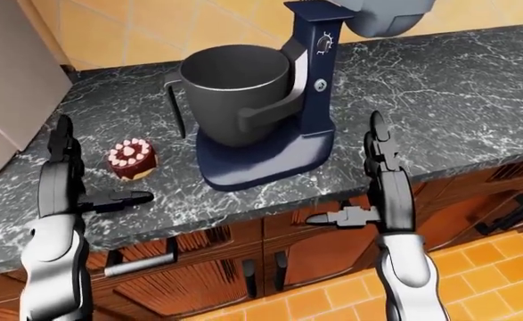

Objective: Place the cake in the stand mixer bowl.

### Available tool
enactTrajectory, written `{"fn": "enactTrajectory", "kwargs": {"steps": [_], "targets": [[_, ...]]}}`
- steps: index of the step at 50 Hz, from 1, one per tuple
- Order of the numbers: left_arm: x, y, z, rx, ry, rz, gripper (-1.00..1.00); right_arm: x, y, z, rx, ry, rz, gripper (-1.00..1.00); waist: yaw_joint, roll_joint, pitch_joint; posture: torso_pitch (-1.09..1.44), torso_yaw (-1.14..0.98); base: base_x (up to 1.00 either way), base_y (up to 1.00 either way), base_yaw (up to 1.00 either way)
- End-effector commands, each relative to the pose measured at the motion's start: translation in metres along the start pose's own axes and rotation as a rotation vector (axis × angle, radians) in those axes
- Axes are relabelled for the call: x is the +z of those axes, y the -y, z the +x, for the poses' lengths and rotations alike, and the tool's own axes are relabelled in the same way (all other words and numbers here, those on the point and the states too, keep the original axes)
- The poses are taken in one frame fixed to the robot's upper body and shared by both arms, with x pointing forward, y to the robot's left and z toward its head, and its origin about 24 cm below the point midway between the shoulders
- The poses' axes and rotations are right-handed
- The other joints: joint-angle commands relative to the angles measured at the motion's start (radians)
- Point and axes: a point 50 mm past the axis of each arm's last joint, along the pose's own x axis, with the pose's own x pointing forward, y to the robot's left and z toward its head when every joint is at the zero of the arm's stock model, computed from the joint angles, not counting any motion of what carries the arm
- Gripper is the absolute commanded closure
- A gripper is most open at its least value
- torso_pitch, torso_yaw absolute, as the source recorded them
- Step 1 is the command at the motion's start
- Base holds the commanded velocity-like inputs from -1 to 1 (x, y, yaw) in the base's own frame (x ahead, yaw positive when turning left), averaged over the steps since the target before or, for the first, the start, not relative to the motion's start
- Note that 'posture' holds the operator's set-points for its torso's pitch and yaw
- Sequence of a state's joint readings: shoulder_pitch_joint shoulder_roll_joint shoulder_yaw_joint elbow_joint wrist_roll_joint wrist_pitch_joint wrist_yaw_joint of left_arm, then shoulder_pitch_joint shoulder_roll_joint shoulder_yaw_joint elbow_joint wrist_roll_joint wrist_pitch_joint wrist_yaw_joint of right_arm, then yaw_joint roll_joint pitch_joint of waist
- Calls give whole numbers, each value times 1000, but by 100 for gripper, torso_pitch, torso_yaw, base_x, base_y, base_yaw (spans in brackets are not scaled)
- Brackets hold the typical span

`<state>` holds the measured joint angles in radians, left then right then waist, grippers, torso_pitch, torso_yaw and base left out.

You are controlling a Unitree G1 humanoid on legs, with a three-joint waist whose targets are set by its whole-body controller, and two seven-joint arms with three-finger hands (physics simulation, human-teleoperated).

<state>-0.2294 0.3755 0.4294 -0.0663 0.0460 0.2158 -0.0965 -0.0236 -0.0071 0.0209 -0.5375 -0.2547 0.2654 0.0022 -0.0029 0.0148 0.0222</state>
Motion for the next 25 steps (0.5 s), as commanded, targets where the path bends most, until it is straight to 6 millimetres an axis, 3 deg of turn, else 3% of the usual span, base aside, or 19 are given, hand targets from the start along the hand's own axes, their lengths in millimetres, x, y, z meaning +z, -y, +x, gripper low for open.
{"fn": "enactTrajectory", "kwargs": {"steps": [1, 25], "targets": [[17, -7, 5, 31, 84, 21, -100, 15, 2, 1, -12, 85, 3, -100, 0, 6, -18, 0, 0, 0, 0, 0], [-3, 12, 31, -62, 42, 76, -100, 15, 1, 1, -10, 90, 4, -100, 7, 15, -28, 0, 0, 0, 0, 0]]}}
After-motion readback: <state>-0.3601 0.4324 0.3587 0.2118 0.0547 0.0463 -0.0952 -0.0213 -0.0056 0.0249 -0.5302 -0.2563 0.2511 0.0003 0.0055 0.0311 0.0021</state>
